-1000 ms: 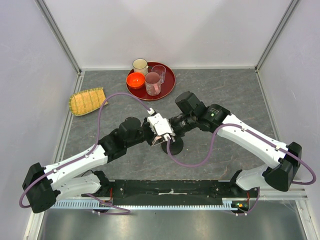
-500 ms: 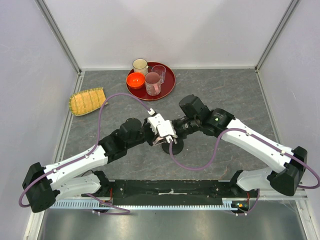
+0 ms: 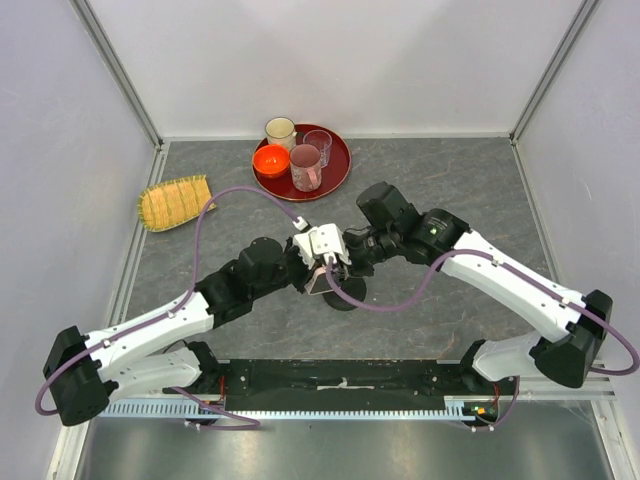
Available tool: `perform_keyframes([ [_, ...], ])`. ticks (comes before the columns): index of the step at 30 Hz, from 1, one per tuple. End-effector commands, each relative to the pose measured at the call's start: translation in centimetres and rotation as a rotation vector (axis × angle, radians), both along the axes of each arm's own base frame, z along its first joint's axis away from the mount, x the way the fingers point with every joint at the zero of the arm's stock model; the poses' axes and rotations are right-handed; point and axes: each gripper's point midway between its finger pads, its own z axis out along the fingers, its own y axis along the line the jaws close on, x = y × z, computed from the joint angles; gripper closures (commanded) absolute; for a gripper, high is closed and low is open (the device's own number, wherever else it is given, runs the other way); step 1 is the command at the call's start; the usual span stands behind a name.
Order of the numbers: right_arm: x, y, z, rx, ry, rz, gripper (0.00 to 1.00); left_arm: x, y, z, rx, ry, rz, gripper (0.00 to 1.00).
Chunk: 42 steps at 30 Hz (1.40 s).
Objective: Place the phone on the phone stand
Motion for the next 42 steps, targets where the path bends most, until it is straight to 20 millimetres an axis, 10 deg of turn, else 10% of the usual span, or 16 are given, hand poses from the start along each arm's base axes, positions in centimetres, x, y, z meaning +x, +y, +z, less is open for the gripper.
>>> perform_keyframes([
  [1, 0.5, -2.1, -0.8, -0.136, 0.196, -0.226, 1.00, 2.2, 2.4, 2.6, -0.033, -0.061, 0.175, 0.98],
  [8, 2.1, -3.7, -3.7, -0.218, 0.277, -0.498, 1.00, 4.3, 5.0, 3.2, -0.092, -0.034, 0.419, 0.98],
  [21, 4.7, -9.1, -3.0, -0.209, 0.218, -0.998, 1.00, 5.3, 11.6, 3.6, -0.245, -0.053, 0.813, 0.98],
  [42, 8.5, -10.5, -3.9, -0.537, -0.169, -1.361, 1.00, 2.6, 8.6, 4.2, -0.246, 0.134, 0.638, 0.98],
])
